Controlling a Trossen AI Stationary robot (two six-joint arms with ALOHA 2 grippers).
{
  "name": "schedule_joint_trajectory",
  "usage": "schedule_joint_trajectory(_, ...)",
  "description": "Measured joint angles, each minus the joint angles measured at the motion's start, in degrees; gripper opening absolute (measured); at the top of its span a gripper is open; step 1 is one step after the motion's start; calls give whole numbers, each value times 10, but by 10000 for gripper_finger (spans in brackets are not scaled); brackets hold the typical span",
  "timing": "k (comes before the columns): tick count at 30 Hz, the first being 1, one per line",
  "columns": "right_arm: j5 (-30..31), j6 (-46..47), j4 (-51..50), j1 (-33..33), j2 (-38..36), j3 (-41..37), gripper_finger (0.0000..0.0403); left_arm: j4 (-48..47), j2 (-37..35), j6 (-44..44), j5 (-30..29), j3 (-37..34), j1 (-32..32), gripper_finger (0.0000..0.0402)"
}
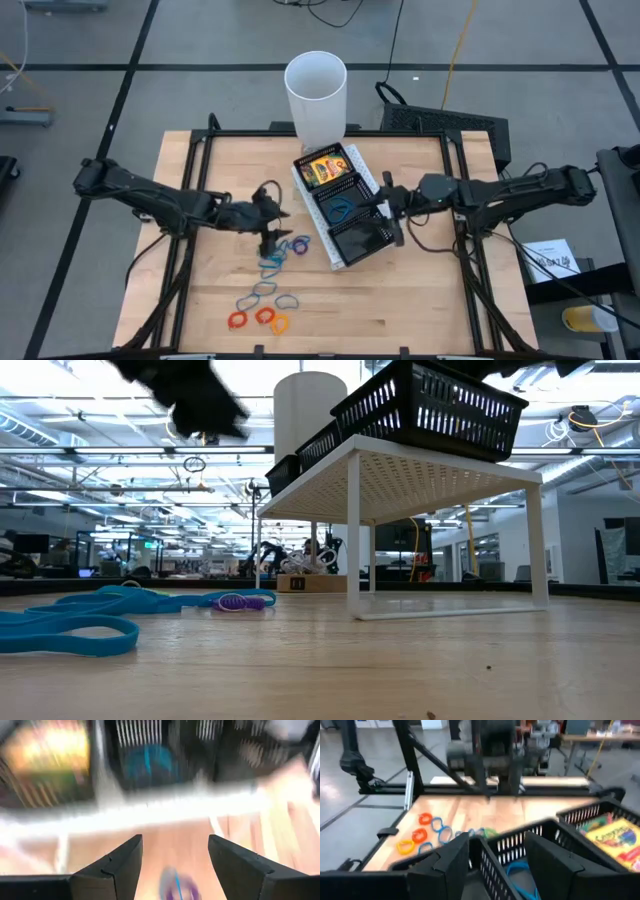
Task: Pick & Place Office Desk Supplies
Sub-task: Put the blue rubber band into the middle black bin on the shelf
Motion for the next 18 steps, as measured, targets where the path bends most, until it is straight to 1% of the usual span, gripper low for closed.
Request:
schedule_joint_trajectory(2,1,-9,-1,7,-12,0,182,-47,11,-46,28,0,-5,237)
schedule_joint_trajectory(5,1,-14,-3,13,-26,0,178,-102,31,-111,42,0,-22,237)
schedule_joint_trajectory(7,1,-15,-7,14,-34,0,176,-95,52,-131,42,0,-34,237)
schedule_joint_trajectory(9,1,-15,-9,14,-37,0,176,-84,79,-122,36,0,-46,237)
schedule_joint_trajectory(12,1,-15,-12,14,-37,0,178,-73,137,-89,29,0,-62,237)
schedule_joint_trajectory(15,1,-15,-10,14,-37,0,176,-75,194,-86,28,0,-72,237)
schedule_joint_trajectory(18,0,-15,-11,14,-36,0,172,-56,243,-84,22,0,-72,237)
